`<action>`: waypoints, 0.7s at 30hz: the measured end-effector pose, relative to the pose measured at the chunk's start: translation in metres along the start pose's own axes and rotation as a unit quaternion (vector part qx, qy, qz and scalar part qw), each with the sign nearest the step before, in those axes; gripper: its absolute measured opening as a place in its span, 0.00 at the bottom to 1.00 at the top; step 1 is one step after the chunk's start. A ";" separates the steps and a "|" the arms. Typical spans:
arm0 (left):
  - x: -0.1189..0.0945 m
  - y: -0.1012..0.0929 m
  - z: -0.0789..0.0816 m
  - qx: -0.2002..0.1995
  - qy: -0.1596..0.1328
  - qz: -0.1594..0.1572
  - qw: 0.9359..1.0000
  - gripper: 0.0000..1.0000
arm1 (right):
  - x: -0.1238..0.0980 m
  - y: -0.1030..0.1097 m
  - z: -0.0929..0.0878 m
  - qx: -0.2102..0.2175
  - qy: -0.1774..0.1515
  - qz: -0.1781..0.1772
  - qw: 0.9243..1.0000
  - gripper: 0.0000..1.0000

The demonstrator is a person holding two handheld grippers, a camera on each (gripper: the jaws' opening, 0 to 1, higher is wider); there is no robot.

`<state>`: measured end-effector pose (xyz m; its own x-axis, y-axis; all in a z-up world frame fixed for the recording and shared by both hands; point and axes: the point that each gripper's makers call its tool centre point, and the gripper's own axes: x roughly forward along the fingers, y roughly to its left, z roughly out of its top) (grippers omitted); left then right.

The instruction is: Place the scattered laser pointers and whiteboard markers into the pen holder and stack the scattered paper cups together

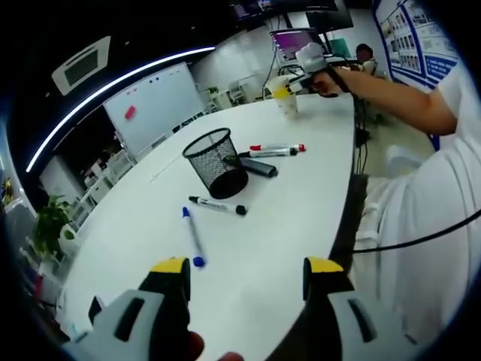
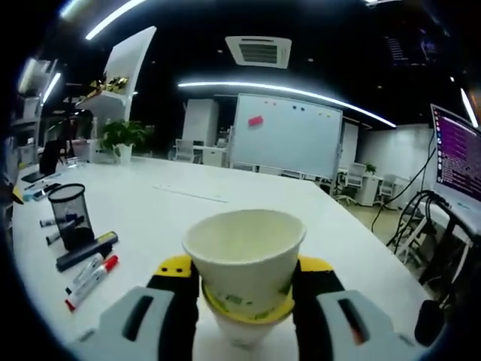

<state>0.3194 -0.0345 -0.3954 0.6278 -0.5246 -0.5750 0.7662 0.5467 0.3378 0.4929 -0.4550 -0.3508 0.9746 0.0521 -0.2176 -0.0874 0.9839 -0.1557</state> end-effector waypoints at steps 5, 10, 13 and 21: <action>0.000 0.003 -0.002 0.000 0.002 0.001 1.000 0.61 | -0.003 0.002 0.000 -0.004 0.002 0.001 1.000 0.51; 0.000 0.003 -0.001 0.001 0.001 0.000 1.000 0.61 | -0.004 0.002 -0.002 -0.008 0.008 0.003 1.000 0.52; 0.001 0.002 0.000 0.002 0.001 -0.001 1.000 0.61 | -0.004 0.003 -0.003 -0.012 0.011 0.006 1.000 0.53; -0.002 0.003 0.002 -0.007 -0.008 -0.005 1.000 0.61 | 0.005 -0.003 -0.003 -0.016 0.014 0.013 1.000 0.54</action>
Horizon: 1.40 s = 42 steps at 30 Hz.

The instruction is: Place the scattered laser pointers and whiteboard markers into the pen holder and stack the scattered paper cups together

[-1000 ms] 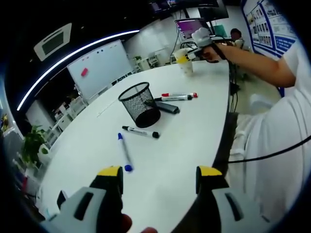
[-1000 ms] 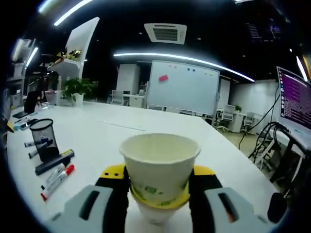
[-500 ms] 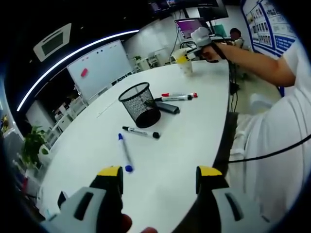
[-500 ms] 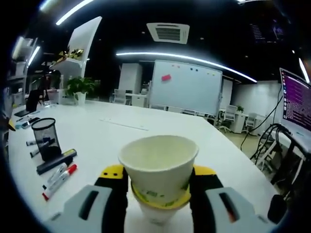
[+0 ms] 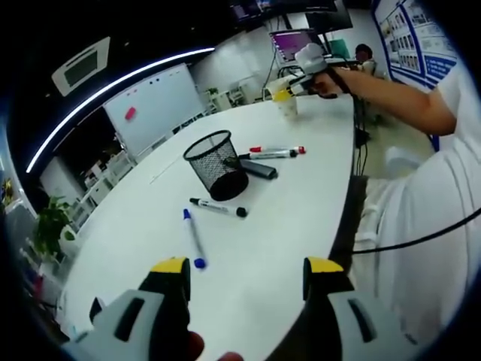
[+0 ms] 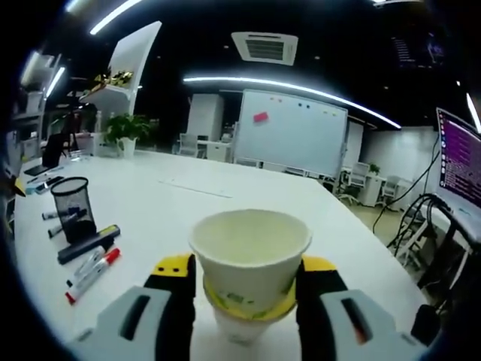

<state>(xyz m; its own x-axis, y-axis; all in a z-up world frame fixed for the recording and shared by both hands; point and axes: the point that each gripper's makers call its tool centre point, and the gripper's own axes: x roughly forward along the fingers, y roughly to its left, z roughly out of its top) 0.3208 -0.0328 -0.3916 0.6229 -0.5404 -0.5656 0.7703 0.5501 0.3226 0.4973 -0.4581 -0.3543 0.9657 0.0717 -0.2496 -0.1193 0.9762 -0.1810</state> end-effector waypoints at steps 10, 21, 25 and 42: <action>0.002 -0.005 -0.002 -0.001 0.001 -0.004 1.000 0.61 | -0.004 0.004 -0.001 -0.002 -0.003 0.003 1.000 0.56; 0.001 0.000 -0.006 -0.010 0.001 0.002 1.000 0.61 | -0.011 0.003 -0.002 -0.001 -0.006 -0.003 1.000 0.57; 0.001 -0.002 -0.006 -0.009 0.000 0.000 1.000 0.61 | -0.010 0.003 -0.002 -0.001 -0.008 -0.005 1.000 0.59; 0.003 -0.001 -0.007 -0.008 0.004 0.000 1.000 0.61 | -0.012 0.001 -0.004 0.001 -0.008 -0.010 1.000 0.71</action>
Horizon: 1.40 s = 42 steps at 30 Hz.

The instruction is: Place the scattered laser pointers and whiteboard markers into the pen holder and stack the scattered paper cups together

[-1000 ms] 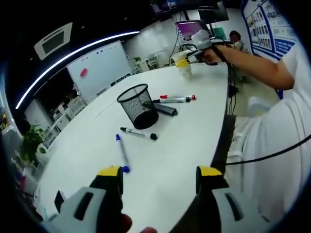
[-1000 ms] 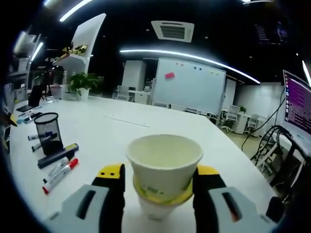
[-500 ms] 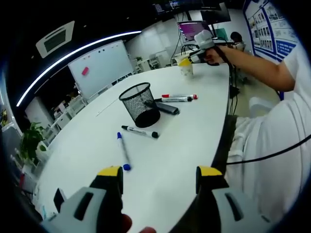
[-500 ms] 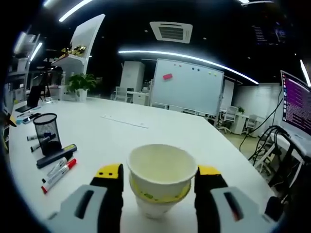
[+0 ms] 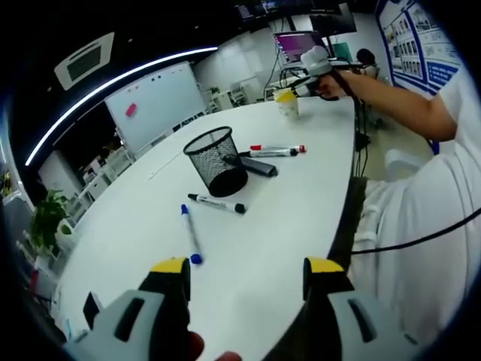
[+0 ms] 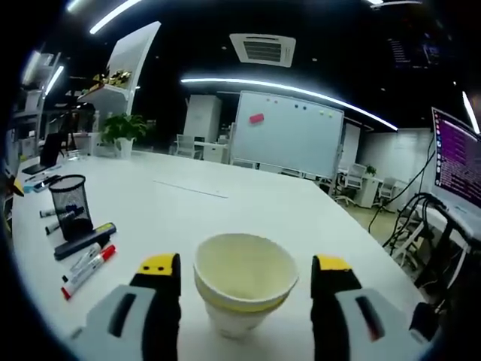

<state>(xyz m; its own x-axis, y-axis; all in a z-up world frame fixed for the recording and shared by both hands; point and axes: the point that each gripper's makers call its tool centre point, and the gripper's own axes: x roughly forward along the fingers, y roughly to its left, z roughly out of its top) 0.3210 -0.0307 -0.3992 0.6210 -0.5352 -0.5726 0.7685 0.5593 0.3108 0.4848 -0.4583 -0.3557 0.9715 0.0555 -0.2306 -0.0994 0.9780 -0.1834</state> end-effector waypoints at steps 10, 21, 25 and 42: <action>0.001 -0.003 0.001 0.001 -0.001 -0.003 1.000 0.61 | -0.003 -0.002 0.011 0.018 -0.026 -0.003 0.999 0.74; 0.001 -0.003 0.002 0.002 0.000 -0.002 1.000 0.61 | 0.003 0.000 0.013 0.037 -0.035 0.002 0.999 0.84; 0.001 -0.003 0.003 0.002 -0.001 -0.003 1.000 0.61 | 0.003 0.000 0.013 0.039 -0.034 0.002 0.999 0.84; 0.000 -0.005 0.009 0.008 -0.003 -0.004 1.000 0.61 | -0.002 0.000 0.019 0.041 -0.038 -0.002 0.998 0.85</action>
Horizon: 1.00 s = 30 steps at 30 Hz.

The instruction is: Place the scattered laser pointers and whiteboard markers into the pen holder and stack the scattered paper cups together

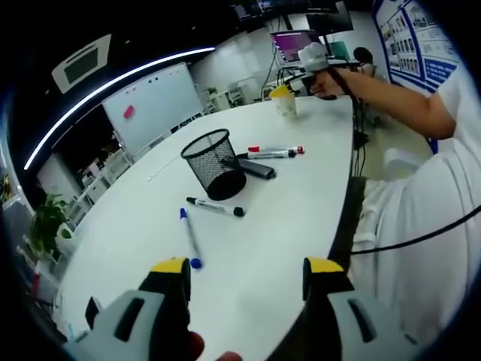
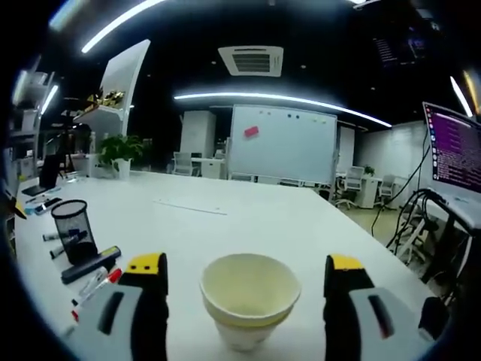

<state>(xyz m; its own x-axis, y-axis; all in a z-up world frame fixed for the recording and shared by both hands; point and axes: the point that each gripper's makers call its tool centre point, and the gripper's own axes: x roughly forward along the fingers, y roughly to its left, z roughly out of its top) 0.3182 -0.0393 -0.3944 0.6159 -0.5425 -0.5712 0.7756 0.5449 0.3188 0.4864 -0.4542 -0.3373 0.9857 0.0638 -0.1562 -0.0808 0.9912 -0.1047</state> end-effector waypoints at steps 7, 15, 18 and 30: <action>-0.002 0.004 0.001 0.001 -0.004 0.001 1.000 0.61 | 0.001 -0.003 0.005 0.000 -0.003 -0.002 1.000 0.85; -0.003 0.010 0.001 -0.007 -0.011 0.004 1.000 0.61 | 0.000 -0.001 0.013 -0.004 -0.013 -0.001 1.000 0.84; -0.003 0.011 0.000 -0.009 -0.012 0.006 1.000 0.61 | 0.002 0.001 0.013 -0.006 -0.014 -0.001 1.000 0.84; -0.002 0.009 0.001 -0.014 -0.013 0.010 1.000 0.61 | -0.002 0.016 0.021 -0.024 -0.022 0.019 0.999 0.84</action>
<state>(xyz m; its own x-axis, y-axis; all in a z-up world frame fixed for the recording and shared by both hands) 0.3238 -0.0337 -0.3896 0.6348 -0.5481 -0.5447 0.7594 0.5727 0.3087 0.4863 -0.4365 -0.3176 0.9872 0.1073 -0.1181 -0.1241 0.9815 -0.1458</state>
